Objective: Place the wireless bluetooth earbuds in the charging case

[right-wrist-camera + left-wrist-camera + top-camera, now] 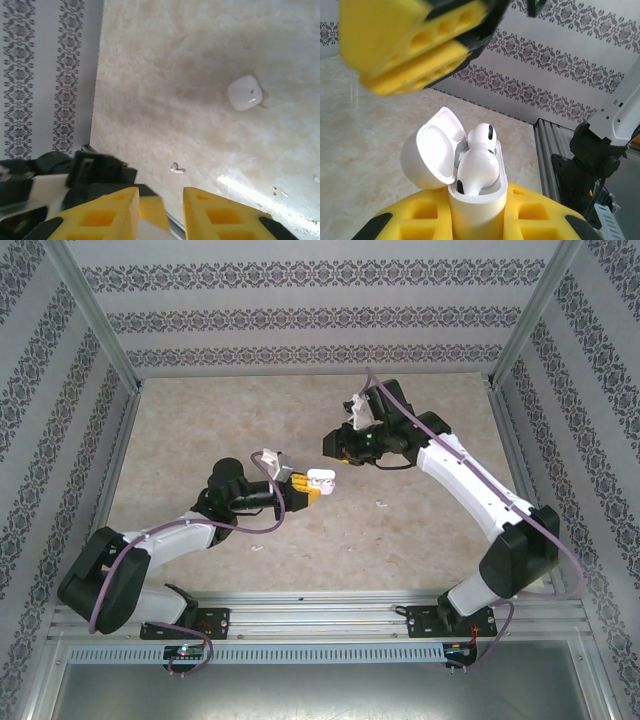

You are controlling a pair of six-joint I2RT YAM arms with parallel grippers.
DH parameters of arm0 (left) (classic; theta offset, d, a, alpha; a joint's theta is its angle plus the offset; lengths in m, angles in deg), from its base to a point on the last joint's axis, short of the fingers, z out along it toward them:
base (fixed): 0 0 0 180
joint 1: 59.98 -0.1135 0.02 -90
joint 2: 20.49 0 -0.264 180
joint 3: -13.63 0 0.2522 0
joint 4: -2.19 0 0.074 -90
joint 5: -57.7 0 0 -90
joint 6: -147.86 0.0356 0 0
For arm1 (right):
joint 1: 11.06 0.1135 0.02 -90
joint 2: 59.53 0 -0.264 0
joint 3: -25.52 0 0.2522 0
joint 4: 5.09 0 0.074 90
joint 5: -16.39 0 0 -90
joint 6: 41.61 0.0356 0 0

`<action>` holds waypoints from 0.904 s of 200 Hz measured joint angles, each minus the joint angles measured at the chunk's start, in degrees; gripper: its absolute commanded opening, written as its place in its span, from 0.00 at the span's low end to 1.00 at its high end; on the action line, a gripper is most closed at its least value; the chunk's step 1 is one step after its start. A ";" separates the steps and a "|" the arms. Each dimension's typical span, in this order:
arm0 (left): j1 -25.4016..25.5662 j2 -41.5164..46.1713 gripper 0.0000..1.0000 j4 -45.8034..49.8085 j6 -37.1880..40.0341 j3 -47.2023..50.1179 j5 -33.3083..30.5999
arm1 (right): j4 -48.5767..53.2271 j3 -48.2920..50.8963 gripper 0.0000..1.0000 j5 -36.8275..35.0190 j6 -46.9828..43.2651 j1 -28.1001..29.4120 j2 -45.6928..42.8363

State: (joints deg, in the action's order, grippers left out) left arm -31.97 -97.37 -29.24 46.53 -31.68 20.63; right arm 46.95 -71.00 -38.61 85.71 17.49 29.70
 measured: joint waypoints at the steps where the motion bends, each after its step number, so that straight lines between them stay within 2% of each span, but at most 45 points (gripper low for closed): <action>1: 0.00 0.11 0.00 0.15 0.11 0.00 0.00 | 0.02 0.00 0.28 0.20 -0.02 -0.02 0.22; 83: 0.00 3.74 0.00 6.58 2.58 0.00 0.04 | 0.09 0.00 0.27 11.47 -2.12 2.19 3.39; 142: 0.02 6.45 0.00 9.97 3.69 0.04 0.59 | 0.35 0.94 0.27 13.31 -4.17 2.89 1.09; 181: 0.02 6.49 0.00 11.26 3.61 0.46 -1.46 | 1.18 3.48 0.28 13.99 -4.68 4.28 -3.06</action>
State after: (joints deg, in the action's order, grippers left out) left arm -31.95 -90.88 -17.98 50.14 -31.22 19.16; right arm 48.13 -67.53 -24.62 81.03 21.78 26.64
